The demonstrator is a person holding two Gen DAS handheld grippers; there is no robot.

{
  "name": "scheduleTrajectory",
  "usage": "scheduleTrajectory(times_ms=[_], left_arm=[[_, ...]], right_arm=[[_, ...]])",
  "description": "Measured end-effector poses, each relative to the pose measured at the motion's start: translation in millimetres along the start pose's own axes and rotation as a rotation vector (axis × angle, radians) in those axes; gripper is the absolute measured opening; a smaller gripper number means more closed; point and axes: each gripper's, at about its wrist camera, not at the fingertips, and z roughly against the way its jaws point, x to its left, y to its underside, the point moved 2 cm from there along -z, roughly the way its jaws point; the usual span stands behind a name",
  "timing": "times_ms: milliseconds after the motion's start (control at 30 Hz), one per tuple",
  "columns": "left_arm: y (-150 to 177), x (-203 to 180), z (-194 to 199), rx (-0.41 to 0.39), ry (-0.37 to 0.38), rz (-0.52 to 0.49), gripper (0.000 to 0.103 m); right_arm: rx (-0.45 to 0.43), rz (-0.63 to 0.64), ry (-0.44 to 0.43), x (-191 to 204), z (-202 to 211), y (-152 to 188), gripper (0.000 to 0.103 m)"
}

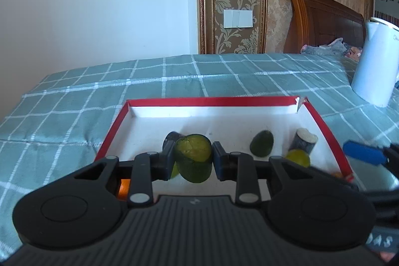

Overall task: Organize fruits
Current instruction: 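Carry the cucumber piece into the red box and open the left gripper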

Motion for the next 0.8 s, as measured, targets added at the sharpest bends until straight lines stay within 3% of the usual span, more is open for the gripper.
scheduleTrajectory(times_ms=[200, 567, 733, 800], left_arm=[[-8.7, -12.5, -20.1, -0.017, 0.055, -0.035, 0.029], [-4.8, -27.1, -67.2, 0.057, 0.079, -0.060, 0.029], [-2.0, -18.7, -77.9, 0.117, 0.093, -0.014, 0.029], [-2.7, -16.1, -78.4, 0.124, 0.096, -0.005, 0.035]], right_arm=[[0.024, -0.001, -0.016, 1.2, -3.2, 1.0, 0.079], [0.059, -0.017, -0.032, 2.0, -8.0, 2.5, 0.079], [0.068, -0.015, -0.037, 2.7, -8.9, 2.8, 0.079], [0.071, -0.015, -0.037, 2.9, -9.2, 3.1, 0.079]])
